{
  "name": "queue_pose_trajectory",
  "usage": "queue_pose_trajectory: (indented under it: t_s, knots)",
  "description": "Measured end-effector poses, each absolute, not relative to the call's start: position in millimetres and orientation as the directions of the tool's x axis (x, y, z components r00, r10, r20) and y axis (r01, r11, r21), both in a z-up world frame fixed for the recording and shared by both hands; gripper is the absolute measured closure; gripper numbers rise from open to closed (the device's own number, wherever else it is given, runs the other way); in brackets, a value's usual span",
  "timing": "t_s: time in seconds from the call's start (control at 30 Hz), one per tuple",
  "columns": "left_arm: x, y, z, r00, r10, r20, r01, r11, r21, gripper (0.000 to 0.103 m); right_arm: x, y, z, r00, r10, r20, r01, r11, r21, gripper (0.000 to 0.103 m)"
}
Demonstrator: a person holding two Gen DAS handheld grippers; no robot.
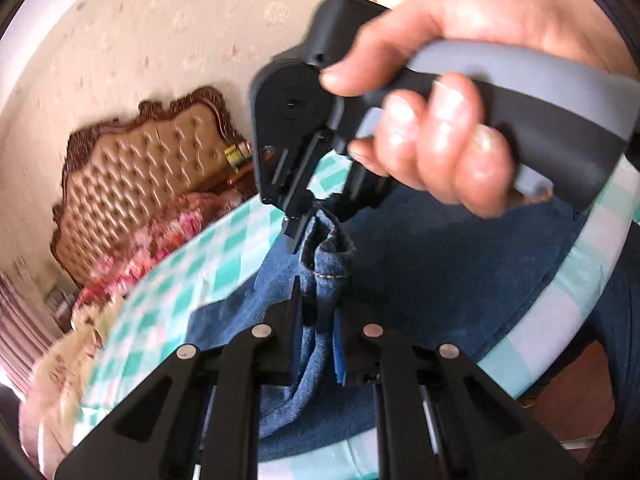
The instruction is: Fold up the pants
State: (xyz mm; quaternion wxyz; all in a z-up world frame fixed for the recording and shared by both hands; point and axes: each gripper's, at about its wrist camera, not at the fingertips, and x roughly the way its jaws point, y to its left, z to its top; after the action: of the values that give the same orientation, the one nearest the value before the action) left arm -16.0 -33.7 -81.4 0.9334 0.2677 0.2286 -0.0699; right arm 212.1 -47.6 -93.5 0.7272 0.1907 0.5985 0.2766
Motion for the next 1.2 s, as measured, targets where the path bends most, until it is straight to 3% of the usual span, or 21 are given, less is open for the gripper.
queue_pose_trajectory:
  t_s: [0.2,0.47,0.87,0.97,1.03,1.1,1.2]
  knots:
    - [-16,-74,-80,0.896,-0.046,-0.441,0.291,0.812,0.506,0.091,213,-89,-84,0.176,0.599,-0.781,-0.157,0.8,0.579,0.091]
    - [-8,-109,-96,0.876,-0.072,-0.477,0.353,0.77,0.532,0.091,217,-122,-106,0.158,0.564,-0.81,-0.114,0.826,0.553,0.091]
    - [14,-127,-135,0.837,-0.041,-0.545,0.4,0.725,0.56,0.09,218,-117,-128,0.197,0.466,-0.863,-0.207,0.88,0.427,0.091]
    - [14,-127,-137,0.825,-0.071,-0.56,0.421,0.738,0.527,0.069,216,-123,-125,0.233,0.468,-0.852,-0.211,0.88,0.425,0.082]
    - [7,-121,-128,0.826,-0.122,-0.55,0.431,0.767,0.476,0.047,214,-135,-116,0.297,0.449,-0.842,-0.177,0.893,0.414,0.068]
    - [0,-116,-120,0.833,-0.152,-0.532,0.431,0.782,0.45,0.041,212,-148,-108,0.337,0.448,-0.828,-0.152,0.894,0.422,0.068]
    - [-10,-93,-103,0.826,-0.193,-0.53,0.423,0.833,0.357,0.04,205,-169,-96,0.403,0.424,-0.811,-0.103,0.902,0.42,0.068]
